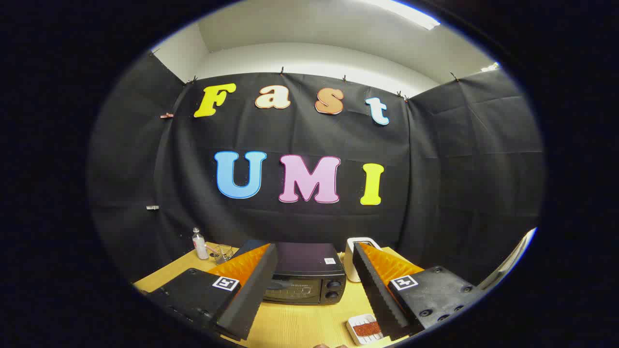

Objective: Open the toaster oven, put the food inside, and close the toaster oven door.

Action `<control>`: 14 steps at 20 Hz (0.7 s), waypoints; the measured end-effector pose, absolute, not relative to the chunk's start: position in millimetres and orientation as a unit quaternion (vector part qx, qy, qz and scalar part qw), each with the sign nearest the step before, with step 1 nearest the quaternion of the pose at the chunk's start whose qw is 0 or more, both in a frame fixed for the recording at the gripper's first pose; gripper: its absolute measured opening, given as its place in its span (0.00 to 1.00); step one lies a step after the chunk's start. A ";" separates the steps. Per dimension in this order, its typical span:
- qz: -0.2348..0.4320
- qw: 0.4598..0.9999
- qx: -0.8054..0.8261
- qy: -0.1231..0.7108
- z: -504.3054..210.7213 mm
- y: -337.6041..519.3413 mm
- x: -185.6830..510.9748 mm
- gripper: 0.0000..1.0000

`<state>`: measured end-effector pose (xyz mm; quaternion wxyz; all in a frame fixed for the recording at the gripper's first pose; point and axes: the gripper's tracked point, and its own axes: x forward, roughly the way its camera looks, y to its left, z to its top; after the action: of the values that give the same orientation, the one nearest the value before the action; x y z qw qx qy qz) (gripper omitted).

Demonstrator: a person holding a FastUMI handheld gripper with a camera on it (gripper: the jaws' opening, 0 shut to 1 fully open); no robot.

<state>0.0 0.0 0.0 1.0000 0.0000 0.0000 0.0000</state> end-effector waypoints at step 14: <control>-0.008 1.000 0.003 0.022 -25.9 -1.4 22.8 0.97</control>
<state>22.8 -1.4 -25.9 0.9997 0.0030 0.0220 -0.0084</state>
